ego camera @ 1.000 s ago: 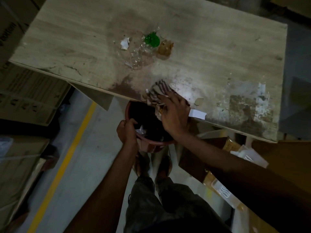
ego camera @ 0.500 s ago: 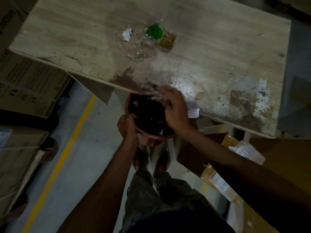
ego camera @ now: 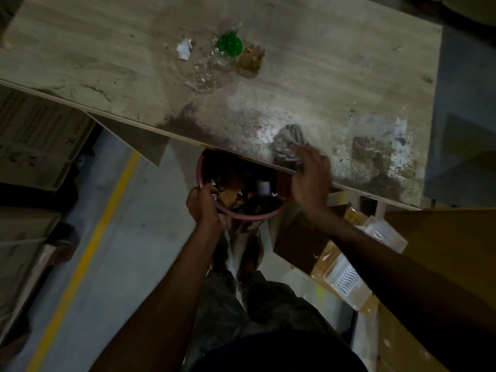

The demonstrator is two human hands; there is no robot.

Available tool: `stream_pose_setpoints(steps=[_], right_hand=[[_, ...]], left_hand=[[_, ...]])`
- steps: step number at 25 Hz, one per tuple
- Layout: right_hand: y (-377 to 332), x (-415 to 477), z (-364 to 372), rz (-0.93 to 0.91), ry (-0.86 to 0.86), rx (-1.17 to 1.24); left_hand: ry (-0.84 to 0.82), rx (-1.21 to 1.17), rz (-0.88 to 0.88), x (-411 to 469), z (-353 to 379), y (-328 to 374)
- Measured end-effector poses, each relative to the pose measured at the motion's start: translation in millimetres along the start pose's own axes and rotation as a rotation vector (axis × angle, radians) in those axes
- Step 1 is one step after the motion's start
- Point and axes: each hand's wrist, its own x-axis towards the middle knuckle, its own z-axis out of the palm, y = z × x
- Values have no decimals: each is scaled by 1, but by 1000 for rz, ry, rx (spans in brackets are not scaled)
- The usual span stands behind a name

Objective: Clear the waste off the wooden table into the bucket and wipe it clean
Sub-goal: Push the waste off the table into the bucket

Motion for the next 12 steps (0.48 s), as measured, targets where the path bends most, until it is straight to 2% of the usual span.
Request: stream_pose_setpoints(steps=[4, 6, 8, 10, 12], right_hand=[[-38, -43, 22, -115, -183, 120], [-51, -43, 21, -114, -196, 236], [-54, -25, 15, -79, -58, 357], [-40, 14, 2, 39, 221, 486], [-7, 64, -20, 245, 511, 449]], left_hand=[[-10, -66, -33, -6, 3, -3], [-30, -76, -22, -4, 1, -1], [-50, -49, 9, 1, -2, 2], [-48, -11, 35, 4, -3, 6], [-52, -10, 57, 4, -2, 7]])
